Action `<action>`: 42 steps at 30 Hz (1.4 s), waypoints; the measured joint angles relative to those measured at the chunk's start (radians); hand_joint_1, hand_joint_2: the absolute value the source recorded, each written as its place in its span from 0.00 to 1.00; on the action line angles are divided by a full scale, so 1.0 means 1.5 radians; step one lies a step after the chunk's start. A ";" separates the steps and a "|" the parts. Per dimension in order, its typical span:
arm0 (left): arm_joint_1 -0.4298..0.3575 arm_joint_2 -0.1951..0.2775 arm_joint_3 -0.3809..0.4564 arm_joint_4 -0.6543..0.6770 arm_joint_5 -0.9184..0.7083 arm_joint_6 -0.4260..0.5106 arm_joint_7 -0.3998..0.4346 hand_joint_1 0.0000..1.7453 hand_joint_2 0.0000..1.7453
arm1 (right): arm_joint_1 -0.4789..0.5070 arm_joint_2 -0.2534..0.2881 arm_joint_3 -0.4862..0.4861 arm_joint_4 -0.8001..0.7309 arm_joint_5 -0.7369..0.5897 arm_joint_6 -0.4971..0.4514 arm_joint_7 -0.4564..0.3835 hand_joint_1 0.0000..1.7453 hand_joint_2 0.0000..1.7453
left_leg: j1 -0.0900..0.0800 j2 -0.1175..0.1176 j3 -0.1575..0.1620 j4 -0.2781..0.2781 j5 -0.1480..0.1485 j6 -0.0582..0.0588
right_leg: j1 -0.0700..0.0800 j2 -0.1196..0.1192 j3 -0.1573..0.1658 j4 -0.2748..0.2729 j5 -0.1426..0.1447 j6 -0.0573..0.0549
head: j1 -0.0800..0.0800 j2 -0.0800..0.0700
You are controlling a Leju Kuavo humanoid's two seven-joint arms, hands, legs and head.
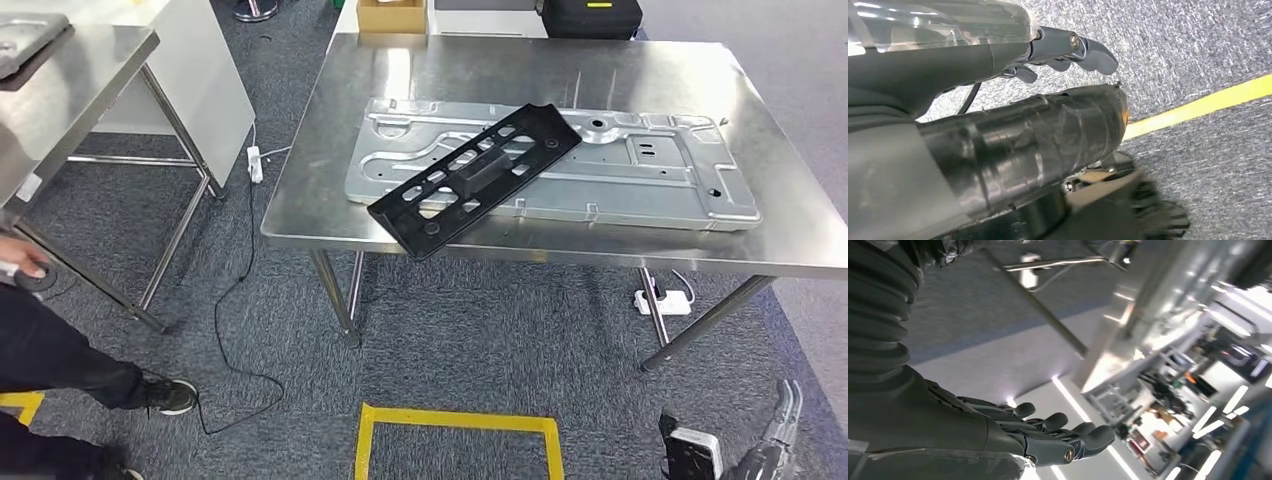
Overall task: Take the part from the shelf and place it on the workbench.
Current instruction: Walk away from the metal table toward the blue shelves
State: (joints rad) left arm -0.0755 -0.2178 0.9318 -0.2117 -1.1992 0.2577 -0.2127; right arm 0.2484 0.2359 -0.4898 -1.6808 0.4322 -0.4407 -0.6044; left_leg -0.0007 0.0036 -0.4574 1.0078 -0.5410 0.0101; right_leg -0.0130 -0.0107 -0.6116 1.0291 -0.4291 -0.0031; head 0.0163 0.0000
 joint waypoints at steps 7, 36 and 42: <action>-0.001 0.000 0.004 0.000 -0.002 0.000 0.000 0.00 0.00 | -0.043 0.007 -0.087 0.116 0.021 0.033 -0.004 0.00 1.00 | -0.002 0.005 -0.021 -0.020 0.031 0.034 | -0.002 0.004 -0.031 0.083 -0.070 0.022 | 0.002 0.000; -0.001 -0.002 0.013 0.000 -0.011 0.002 0.002 0.00 0.00 | -0.153 -0.009 -0.296 0.490 0.088 0.049 -0.032 0.00 1.00 | 0.004 0.004 -0.017 -0.014 0.020 0.021 | -0.005 0.002 -0.022 0.029 -0.018 0.025 | 0.001 0.000; -0.001 -0.002 0.014 0.000 -0.011 0.001 0.002 0.00 0.00 | -0.160 -0.020 -0.304 0.526 0.096 0.048 -0.033 0.00 1.00 | 0.000 0.005 -0.068 -0.007 0.057 0.027 | -0.006 0.004 -0.031 0.166 -0.095 0.029 | 0.001 0.000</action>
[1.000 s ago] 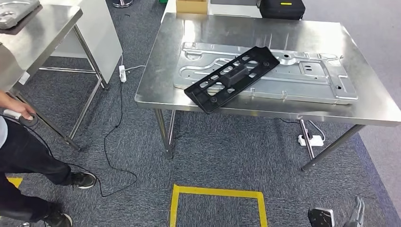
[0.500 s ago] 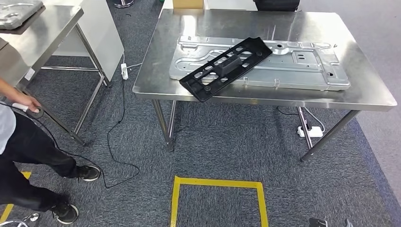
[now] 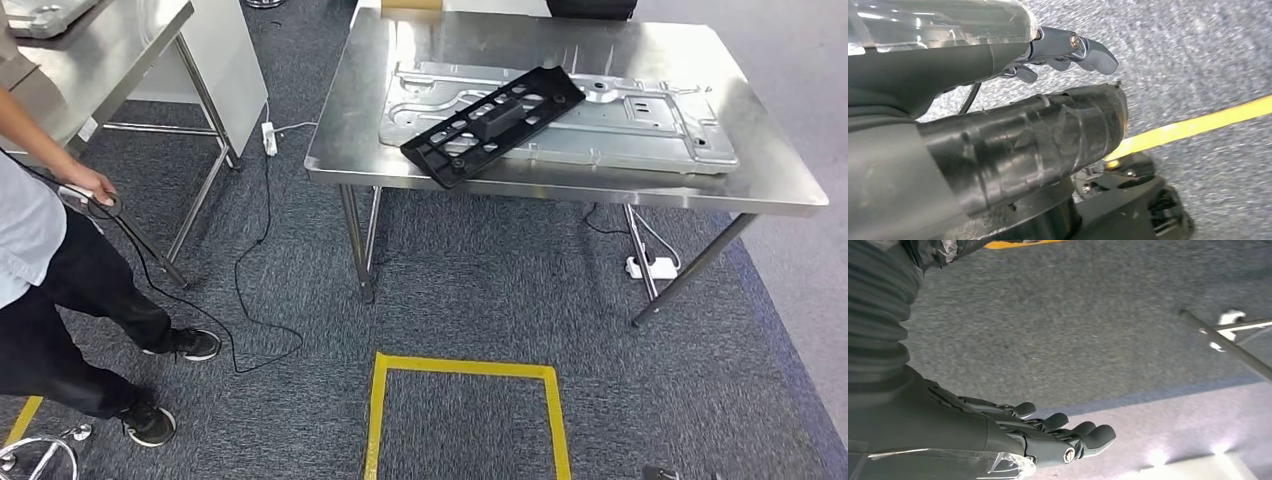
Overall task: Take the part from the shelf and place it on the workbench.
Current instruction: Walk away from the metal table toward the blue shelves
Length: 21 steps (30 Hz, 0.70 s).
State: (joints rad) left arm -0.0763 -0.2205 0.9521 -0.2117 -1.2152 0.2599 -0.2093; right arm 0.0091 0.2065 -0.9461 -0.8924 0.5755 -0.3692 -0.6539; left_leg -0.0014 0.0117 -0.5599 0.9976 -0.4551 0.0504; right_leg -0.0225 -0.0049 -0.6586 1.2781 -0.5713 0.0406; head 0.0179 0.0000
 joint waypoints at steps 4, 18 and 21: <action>-0.001 0.000 0.000 0.000 -0.002 0.000 0.001 0.00 0.00 | -0.011 -0.009 -0.005 0.029 0.013 -0.010 0.000 0.00 1.00 | -0.001 0.000 -0.022 0.010 0.016 -0.011 | 0.005 0.001 0.114 -0.166 0.026 -0.011 | 0.000 0.000; -0.001 0.001 0.003 0.000 -0.008 -0.001 0.002 0.00 0.00 | -0.038 -0.055 -0.047 0.311 0.105 -0.076 0.090 0.00 1.00 | 0.001 -0.004 0.048 0.056 -0.057 -0.028 | 0.013 -0.004 0.025 -0.173 0.095 -0.035 | -0.001 0.000; -0.003 0.001 0.003 0.000 -0.010 -0.001 0.003 0.00 0.00 | -0.040 -0.055 -0.047 0.345 0.121 -0.074 0.143 0.00 1.00 | -0.005 -0.004 0.087 -0.018 -0.066 -0.020 | 0.013 -0.006 0.018 -0.170 0.109 -0.025 | -0.001 0.000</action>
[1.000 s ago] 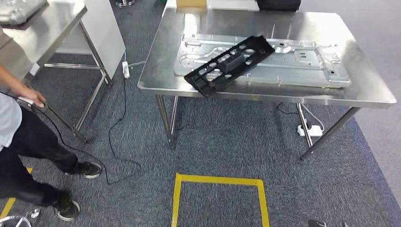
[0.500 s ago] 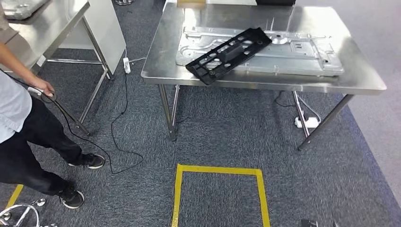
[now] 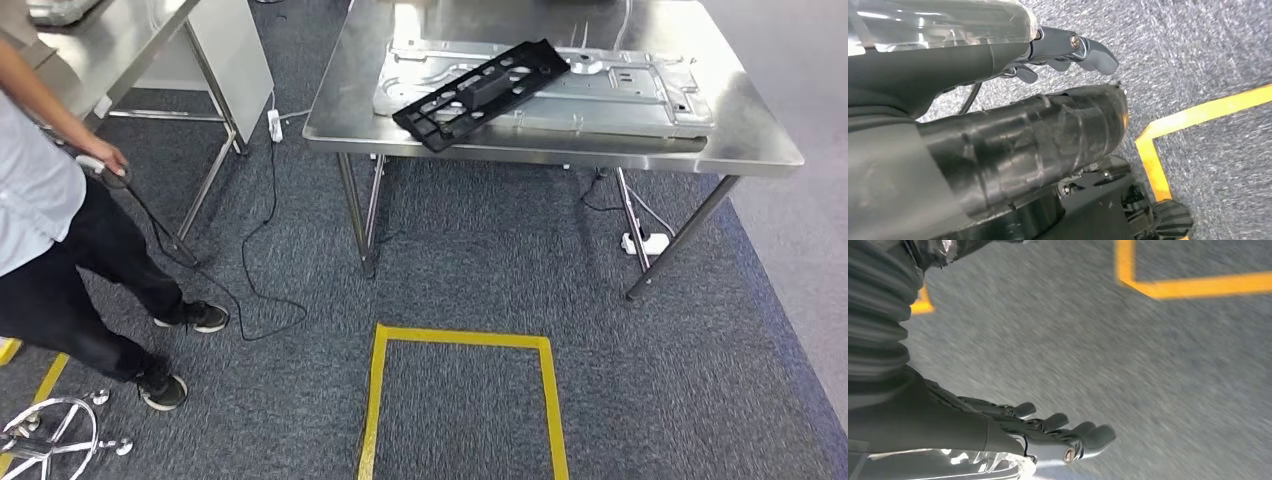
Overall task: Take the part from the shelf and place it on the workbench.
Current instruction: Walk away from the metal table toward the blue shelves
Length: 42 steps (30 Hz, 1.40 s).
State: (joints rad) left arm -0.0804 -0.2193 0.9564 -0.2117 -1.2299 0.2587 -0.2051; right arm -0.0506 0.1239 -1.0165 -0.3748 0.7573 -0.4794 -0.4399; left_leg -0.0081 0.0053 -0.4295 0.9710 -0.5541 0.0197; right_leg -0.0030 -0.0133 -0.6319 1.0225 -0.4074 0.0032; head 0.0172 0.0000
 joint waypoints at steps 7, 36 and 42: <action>0.000 0.000 0.000 0.000 -0.006 0.000 0.002 0.00 0.00 | 0.000 0.008 0.000 0.059 0.031 0.057 0.143 0.00 1.00 | 0.004 0.007 -0.048 -0.010 0.052 0.025 | -0.006 0.007 -0.046 0.154 -0.124 0.022 | 0.001 0.000; 0.002 0.001 0.001 0.000 -0.005 0.000 -0.010 0.00 0.00 | -0.002 0.027 0.000 0.087 0.059 0.160 0.161 0.00 0.00 | 0.008 0.010 -0.021 -0.016 0.030 0.024 | -0.004 0.008 -0.011 0.077 -0.081 0.018 | 0.002 0.000; 0.004 0.001 0.001 0.000 -0.005 0.001 -0.010 0.00 0.00 | 0.000 0.027 0.000 0.088 0.064 0.161 0.167 0.00 0.00 | 0.007 0.035 -0.032 -0.001 0.028 0.018 | -0.011 -0.006 0.013 0.083 -0.075 0.024 | 0.002 0.000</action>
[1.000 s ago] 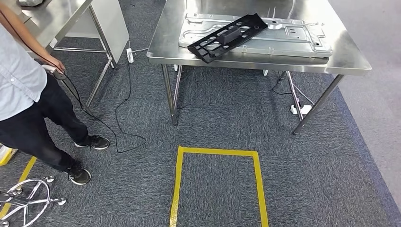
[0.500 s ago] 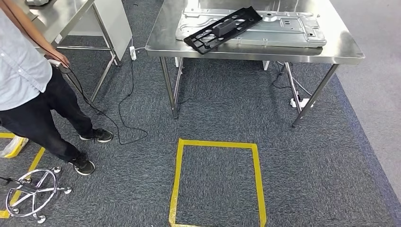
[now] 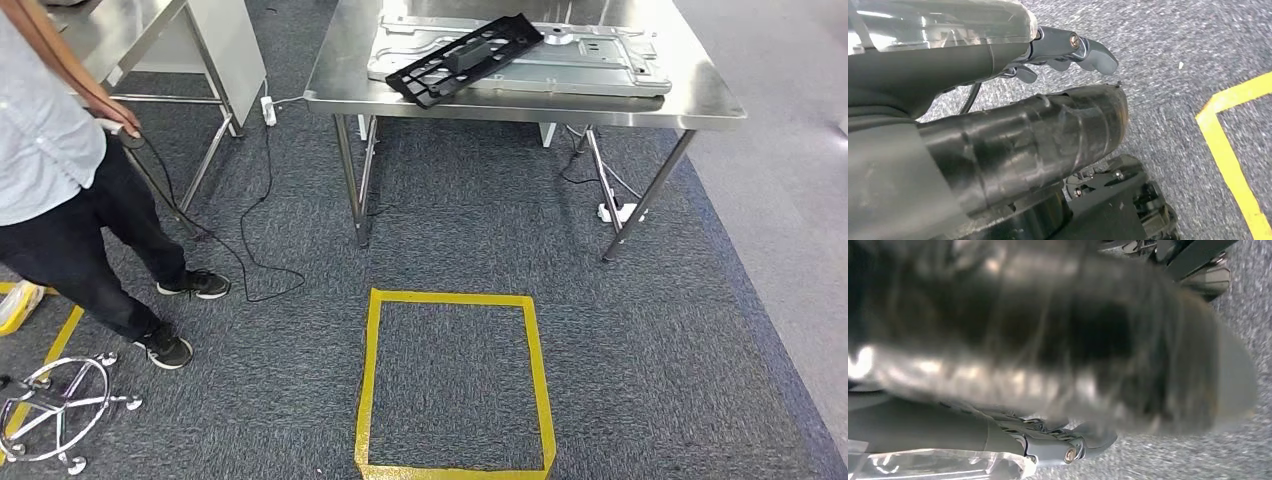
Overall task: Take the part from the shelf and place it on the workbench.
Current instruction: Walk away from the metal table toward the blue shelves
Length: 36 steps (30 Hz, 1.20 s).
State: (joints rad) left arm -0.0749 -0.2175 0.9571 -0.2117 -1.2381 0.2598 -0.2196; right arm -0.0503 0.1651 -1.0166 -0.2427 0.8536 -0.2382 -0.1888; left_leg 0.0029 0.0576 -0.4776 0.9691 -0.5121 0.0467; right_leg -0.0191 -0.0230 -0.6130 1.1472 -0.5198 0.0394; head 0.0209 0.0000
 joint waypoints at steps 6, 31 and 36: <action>-0.003 0.000 0.000 0.000 0.000 0.001 0.001 0.00 0.00 | 0.000 0.000 0.000 0.001 0.003 0.000 0.000 0.00 0.00 | -0.005 0.018 -0.001 0.015 -0.014 -0.021 | 0.006 -0.007 0.038 -0.087 0.021 -0.025 | -0.001 0.000; 0.002 0.000 0.012 0.000 0.007 0.001 0.005 0.00 0.00 | 0.001 0.005 0.000 0.002 0.007 0.000 0.006 0.00 0.00 | 0.003 0.003 -0.026 0.014 0.009 -0.001 | -0.002 0.009 -0.027 0.032 -0.012 -0.001 | 0.000 0.000; 0.000 0.000 0.013 0.000 0.007 0.003 0.006 0.00 0.00 | 0.000 0.005 0.000 0.002 0.010 0.001 0.006 0.00 0.00 | -0.002 0.030 -0.020 0.019 -0.001 -0.020 | 0.005 -0.018 0.034 -0.085 0.023 -0.015 | 0.000 0.000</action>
State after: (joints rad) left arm -0.0744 -0.2173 0.9761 -0.2117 -1.2274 0.2646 -0.2111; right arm -0.0502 0.1731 -1.0166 -0.2392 0.8680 -0.2366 -0.1796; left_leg 0.0002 0.1025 -0.5074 0.9972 -0.5143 0.0170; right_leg -0.0118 -0.0493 -0.5620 1.0193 -0.4847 0.0175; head 0.0203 0.0000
